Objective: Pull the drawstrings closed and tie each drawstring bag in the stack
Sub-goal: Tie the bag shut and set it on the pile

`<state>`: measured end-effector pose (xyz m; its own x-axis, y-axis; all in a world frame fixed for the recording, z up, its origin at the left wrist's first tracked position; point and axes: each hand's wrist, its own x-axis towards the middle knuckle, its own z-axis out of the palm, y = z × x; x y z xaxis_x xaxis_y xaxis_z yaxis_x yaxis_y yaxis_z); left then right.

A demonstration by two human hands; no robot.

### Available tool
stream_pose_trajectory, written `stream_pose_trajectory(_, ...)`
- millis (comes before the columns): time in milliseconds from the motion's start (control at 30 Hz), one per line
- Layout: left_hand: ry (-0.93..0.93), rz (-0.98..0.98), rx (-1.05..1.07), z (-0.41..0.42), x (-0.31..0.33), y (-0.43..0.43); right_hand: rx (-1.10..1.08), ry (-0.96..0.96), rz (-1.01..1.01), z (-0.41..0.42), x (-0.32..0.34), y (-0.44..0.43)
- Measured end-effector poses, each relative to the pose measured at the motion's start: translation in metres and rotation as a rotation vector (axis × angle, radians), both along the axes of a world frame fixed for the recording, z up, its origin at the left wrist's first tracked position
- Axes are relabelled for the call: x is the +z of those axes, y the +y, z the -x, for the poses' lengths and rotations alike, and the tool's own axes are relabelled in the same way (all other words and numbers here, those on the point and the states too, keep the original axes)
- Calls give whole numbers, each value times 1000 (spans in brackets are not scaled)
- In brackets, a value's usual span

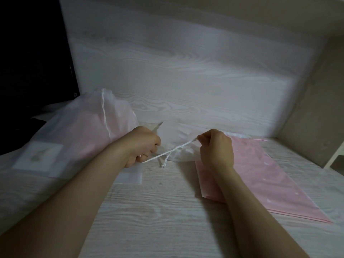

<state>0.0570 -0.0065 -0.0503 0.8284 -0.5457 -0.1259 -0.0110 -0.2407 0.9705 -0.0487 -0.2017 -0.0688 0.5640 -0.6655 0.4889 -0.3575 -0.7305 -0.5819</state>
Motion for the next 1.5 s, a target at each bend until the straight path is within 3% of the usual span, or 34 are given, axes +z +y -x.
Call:
stream_pose_trajectory(100, -125, -2, 58, -1, -5, -2, 55, -88, 106, 1, 1, -2)
stream_pose_trajectory(300, -554, 2, 78, 0, -11, -4, 158, -205, 276, -4, -4, 2)
stream_pose_trajectory(433, -916, -166, -1, 0, -24, -8, 203, -261, 214, 1, 0, 5)
stream_pose_trajectory(533, -1085, -225, -18, -6, -32, -9, 277, -284, 219, 5, 3, 13)
stream_pose_trajectory(833, -1064, 67, 125, -8, -33, -14, 334, -327, 378, 17, 9, 33)
stream_pose_trajectory(900, -1065, 119, 148, -6, -32, -15, 231, -300, 420, 14, 8, 30)
stream_pose_trajectory(1000, -1110, 156, 166, 0, -24, -16, 58, -253, 317, 16, 5, 26)
stream_pose_trajectory(1133, -1122, 216, 189, 11, -2, -18, 21, -273, 181, 26, 3, 17)
stream_pose_trajectory(1500, -1112, 471, 361, 80, 100, -2, -149, -720, 278, 68, 89, 50)
